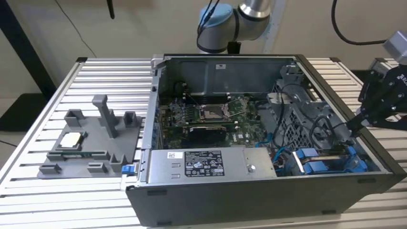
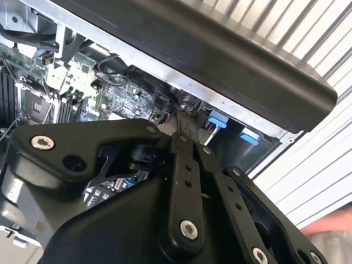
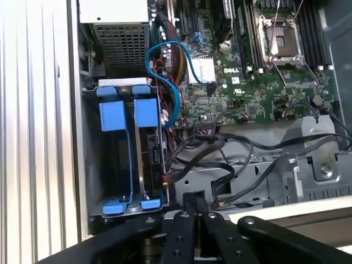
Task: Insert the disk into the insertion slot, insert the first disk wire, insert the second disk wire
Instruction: 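Insert the second disk wire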
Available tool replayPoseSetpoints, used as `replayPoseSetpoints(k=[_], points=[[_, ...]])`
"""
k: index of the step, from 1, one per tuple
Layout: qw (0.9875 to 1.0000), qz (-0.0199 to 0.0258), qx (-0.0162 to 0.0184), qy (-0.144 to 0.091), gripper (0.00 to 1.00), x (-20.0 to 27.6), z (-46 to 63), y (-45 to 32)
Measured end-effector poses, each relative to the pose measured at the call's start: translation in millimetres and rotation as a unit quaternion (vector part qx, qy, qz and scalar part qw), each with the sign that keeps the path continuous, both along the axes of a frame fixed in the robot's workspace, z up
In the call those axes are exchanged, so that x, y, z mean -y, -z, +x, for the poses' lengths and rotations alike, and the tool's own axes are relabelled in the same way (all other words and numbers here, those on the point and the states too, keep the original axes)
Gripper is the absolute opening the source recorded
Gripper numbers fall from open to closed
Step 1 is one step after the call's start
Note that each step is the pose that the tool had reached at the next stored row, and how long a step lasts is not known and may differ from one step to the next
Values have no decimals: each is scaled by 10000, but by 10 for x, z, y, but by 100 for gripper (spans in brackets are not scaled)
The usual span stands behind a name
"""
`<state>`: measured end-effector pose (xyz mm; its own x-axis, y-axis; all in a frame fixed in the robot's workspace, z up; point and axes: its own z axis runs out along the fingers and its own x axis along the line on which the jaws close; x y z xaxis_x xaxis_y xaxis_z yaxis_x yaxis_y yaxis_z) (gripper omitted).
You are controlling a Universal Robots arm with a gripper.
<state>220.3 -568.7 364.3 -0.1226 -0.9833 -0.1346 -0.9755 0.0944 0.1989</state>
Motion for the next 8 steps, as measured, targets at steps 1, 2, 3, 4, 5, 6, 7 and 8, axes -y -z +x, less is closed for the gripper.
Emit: replayPoseSetpoints(k=[1,2,3,4,5,6,7,8], points=[[10000,-30,0,0,14,0,0,-12],[10000,-62,0,0,14,0,1,-25],[10000,-90,0,0,20,0,1,-35],[9999,-117,0,-1,20,-1,1,-38],[9999,-137,0,0,25,0,3,-37],[9999,-156,0,-1,25,0,5,-36],[9998,-179,1,-1,32,0,8,-30],[9998,-192,0,0,32,0,10,-18]])
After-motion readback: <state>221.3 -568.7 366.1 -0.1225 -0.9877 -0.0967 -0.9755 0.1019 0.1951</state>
